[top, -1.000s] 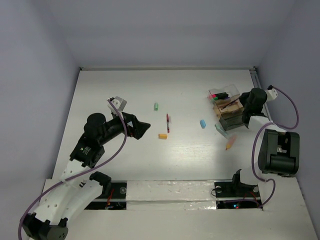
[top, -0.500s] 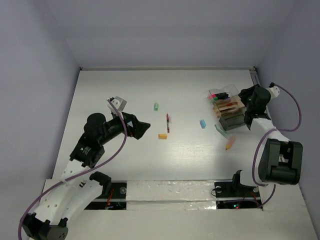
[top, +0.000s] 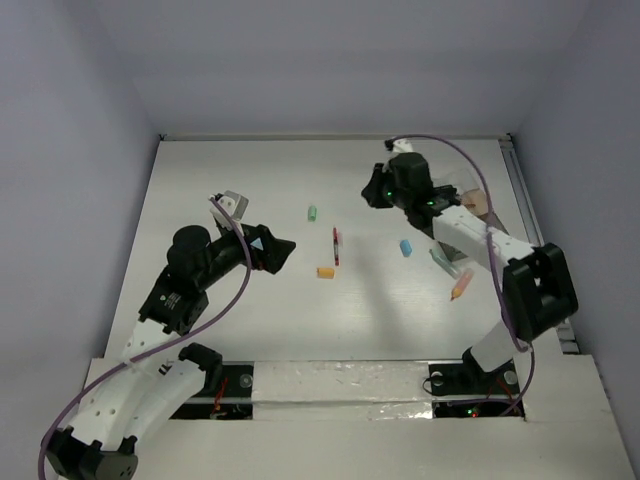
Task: Sort the stationery into containers
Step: Place the pen in the storage box, then pick up the pen from the center of the board.
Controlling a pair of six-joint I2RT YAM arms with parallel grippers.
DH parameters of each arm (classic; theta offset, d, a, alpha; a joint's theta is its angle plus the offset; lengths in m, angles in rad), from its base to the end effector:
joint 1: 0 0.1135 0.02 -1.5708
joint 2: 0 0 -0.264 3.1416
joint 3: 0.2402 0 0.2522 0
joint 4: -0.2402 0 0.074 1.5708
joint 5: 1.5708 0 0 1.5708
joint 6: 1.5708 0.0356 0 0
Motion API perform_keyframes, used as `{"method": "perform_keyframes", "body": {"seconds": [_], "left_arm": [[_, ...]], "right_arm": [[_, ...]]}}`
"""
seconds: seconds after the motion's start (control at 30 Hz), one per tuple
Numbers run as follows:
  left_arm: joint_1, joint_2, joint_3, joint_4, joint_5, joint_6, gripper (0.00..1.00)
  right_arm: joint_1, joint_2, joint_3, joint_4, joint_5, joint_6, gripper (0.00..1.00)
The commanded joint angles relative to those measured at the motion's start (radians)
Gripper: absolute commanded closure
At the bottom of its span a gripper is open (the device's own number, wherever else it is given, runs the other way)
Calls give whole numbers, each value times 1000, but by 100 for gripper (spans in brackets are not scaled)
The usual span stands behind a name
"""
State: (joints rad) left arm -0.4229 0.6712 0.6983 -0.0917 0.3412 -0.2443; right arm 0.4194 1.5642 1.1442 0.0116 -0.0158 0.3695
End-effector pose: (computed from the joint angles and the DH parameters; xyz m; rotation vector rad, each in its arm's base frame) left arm 0.1445 -0.0781 0.3374 0.4174 1.6386 -0.7841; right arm 0.3349 0.1499 0.2889 -0.0608 2.0166 0.5240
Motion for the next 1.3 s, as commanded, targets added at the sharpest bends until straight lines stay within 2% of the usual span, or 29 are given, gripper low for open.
{"method": "perform_keyframes", "body": {"seconds": [0.0, 0.07, 0.2, 0.27, 0.5, 0.83, 0.97, 1.27], "left_arm": [[15, -1, 49, 21, -18, 0, 1], [24, 4, 49, 21, -16, 0, 1], [24, 5, 47, 23, -16, 0, 1], [33, 8, 47, 23, -11, 0, 1], [33, 16, 47, 26, -8, -3, 1], [33, 11, 47, 26, -5, -1, 1], [33, 8, 47, 24, -10, 0, 1], [33, 7, 47, 24, -10, 0, 1]], "right_arm": [[115, 94, 107, -192, 45, -87, 85], [156, 156, 172, -263, 72, -90, 80], [223, 214, 189, -303, 100, -66, 60], [239, 230, 181, -309, 117, -49, 57], [309, 299, 183, -341, 137, -3, 63], [348, 378, 201, -345, 135, 29, 63], [348, 410, 218, -352, 197, 35, 63], [357, 470, 262, -369, 266, 39, 73]]}}
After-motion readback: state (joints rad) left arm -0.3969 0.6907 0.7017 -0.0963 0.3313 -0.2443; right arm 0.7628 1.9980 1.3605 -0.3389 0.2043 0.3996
